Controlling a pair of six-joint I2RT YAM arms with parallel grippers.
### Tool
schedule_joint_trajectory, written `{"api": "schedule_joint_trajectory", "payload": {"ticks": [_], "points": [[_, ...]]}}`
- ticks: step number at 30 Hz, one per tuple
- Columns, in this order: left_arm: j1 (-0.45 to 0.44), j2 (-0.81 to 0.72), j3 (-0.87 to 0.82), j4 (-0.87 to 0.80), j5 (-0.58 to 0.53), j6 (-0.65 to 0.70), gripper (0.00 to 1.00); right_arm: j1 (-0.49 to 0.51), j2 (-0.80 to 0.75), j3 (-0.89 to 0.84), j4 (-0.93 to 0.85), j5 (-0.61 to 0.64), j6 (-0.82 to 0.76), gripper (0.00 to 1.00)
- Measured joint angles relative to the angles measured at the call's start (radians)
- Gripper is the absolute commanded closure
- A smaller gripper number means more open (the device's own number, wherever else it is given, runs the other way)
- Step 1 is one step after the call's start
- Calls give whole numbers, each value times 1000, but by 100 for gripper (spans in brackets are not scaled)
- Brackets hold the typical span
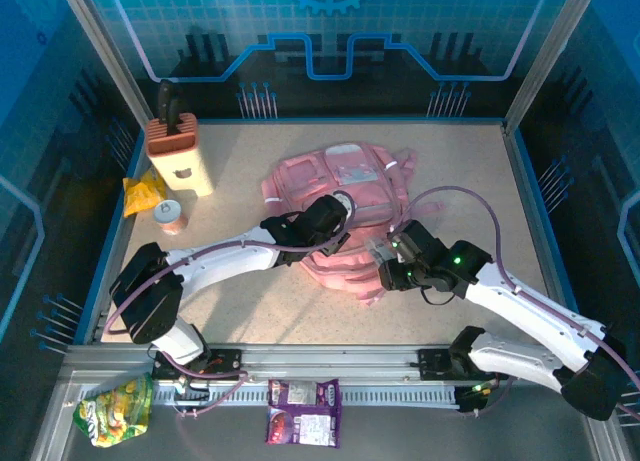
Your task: Pack the student bag
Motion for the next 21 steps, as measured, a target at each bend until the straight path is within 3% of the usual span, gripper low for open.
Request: {"api": "schedule_joint_trajectory", "payload": {"ticks": [10, 21], "points": [[1, 0, 32, 5, 1, -5, 89, -10, -22, 2, 26, -3, -18, 62], [2, -73, 33, -5, 51, -116, 100, -79, 120, 78, 111, -22, -59, 63]]}}
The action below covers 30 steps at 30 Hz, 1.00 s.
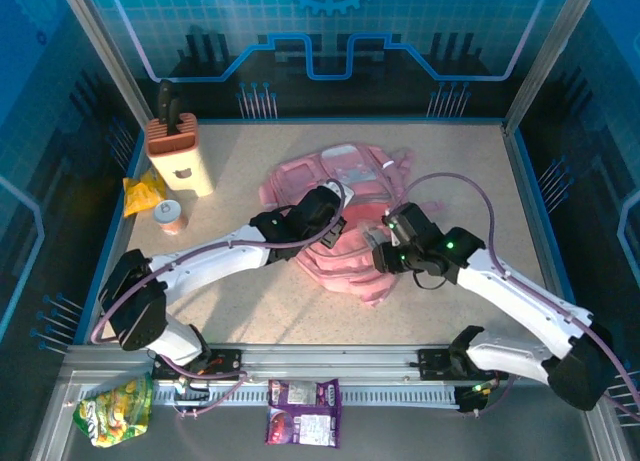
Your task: Pack the student bag
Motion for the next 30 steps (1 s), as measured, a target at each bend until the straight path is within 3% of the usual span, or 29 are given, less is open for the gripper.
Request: {"api": "schedule_joint_trajectory", "payload": {"ticks": [9, 12, 19, 23, 30], "points": [[-39, -12, 9, -56, 21, -245, 100, -72, 130, 61, 87, 26, -7, 63], [-53, -10, 24, -63, 21, -335, 100, -84, 188, 83, 104, 30, 2, 49], [-71, 7, 31, -63, 28, -463, 100, -85, 217, 84, 219, -63, 39, 38], [-71, 7, 32, -63, 27, -483, 100, -85, 152, 14, 327, -154, 74, 40], [-71, 5, 28, -66, 12, -503, 100, -97, 166, -85, 489, -298, 161, 57]]}}
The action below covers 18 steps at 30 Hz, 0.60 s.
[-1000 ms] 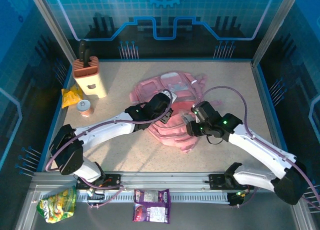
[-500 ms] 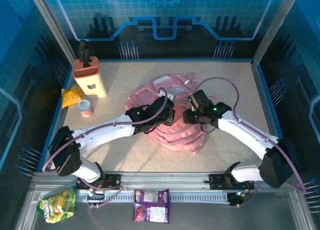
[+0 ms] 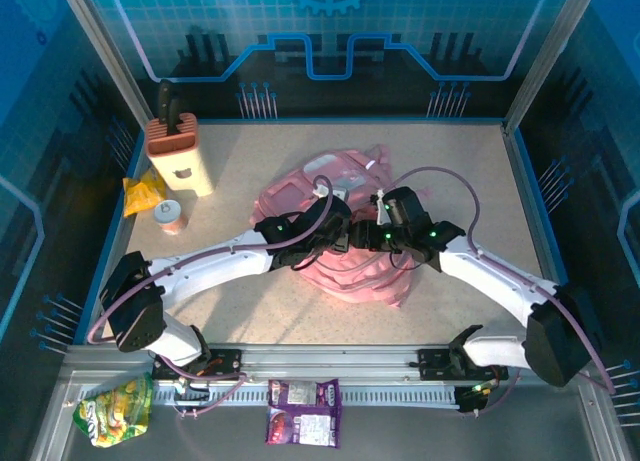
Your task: Pack the student bag
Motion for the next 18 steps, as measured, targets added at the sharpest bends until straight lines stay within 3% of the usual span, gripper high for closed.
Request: {"api": "schedule_joint_trajectory", "payload": {"ticks": [9, 14, 16, 18], "points": [[12, -27, -21, -3, -46, -44, 100, 19, 50, -35, 196, -52, 35, 67], [12, -33, -26, -3, -37, -47, 100, 18, 34, -70, 246, -69, 27, 64], [12, -34, -26, 0, -19, -53, 92, 18, 1, -86, 233, -53, 12, 58], [12, -40, -32, 11, -1, -62, 78, 15, -44, -97, 196, -35, -6, 57]]}}
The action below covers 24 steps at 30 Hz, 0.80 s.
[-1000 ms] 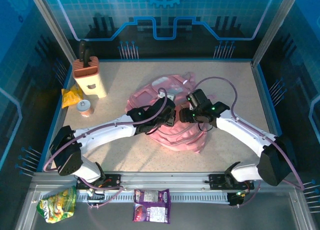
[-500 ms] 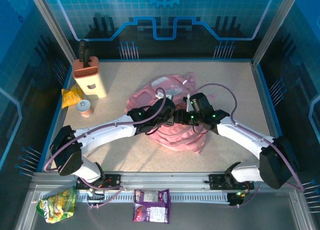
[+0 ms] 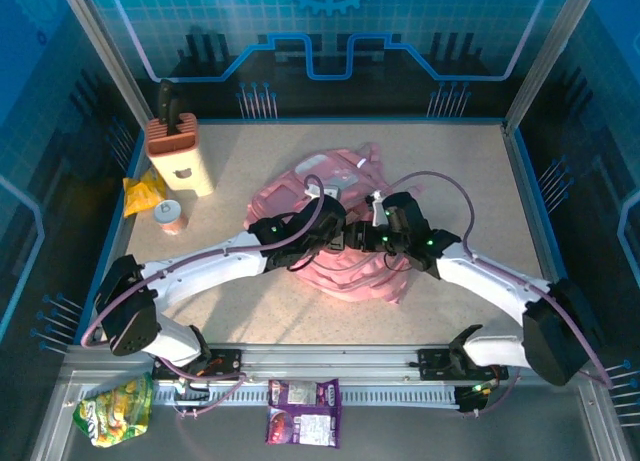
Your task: Pack the student bag
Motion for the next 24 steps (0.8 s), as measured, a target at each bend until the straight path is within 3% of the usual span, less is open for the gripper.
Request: {"api": "schedule_joint_trajectory", "payload": {"ticks": [3, 10, 19, 24], "points": [[9, -27, -30, 42, 47, -25, 64, -15, -79, -9, -61, 18, -34, 56], [71, -192, -172, 137, 135, -73, 52, -25, -232, -33, -170, 67, -105, 54], [289, -188, -317, 217, 278, -146, 43, -24, -212, -76, -217, 71, -82, 47], [352, -117, -320, 270, 322, -177, 47, -14, -163, -76, -190, 64, -68, 41]]}}
